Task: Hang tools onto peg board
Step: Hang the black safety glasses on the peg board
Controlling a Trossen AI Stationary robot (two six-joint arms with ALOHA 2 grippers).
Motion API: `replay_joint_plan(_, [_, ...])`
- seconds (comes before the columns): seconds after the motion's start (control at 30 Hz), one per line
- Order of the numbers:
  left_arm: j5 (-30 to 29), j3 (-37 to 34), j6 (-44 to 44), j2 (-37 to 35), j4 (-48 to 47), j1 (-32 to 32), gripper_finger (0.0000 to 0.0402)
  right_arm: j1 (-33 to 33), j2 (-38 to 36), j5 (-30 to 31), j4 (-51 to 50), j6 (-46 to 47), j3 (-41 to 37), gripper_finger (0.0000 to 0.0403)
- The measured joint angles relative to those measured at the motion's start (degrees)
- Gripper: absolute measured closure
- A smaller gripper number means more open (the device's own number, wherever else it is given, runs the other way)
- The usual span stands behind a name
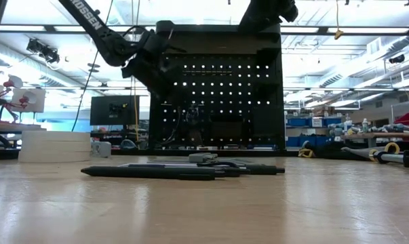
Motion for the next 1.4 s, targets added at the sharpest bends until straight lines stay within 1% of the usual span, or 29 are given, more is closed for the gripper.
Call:
replay_joint_plan(0.27, [0.2,0.0,0.8,1.9,2.1,0.0,0.0339,0.0,0.0,0.0,0.4,-0.2,-0.8,0.0233])
replay_joint_plan(0.43, [3.9,0.0,0.8,1.9,1.9,-0.1,0.0339,-0.3,0.0,0.0,0.9,0.0,-1.4,0.0233])
replay_joint_plan(0.53, [5.0,0.0,0.8,1.9,1.8,-0.4,0.0339,-0.5,0.1,0.0,1.0,0.0,-1.5,0.0233])
replay_joint_plan(0.97, [4.9,0.0,0.1,1.9,1.9,-1.4,0.0339,-0.5,0.1,0.0,1.3,0.4,-1.5,0.0233])
replay_joint_plan(1.4, [5.0,0.0,-0.2,1.9,5.1,-1.9,0.0339,-0.3,0.1,0.0,1.4,0.5,-1.5,0.0233])
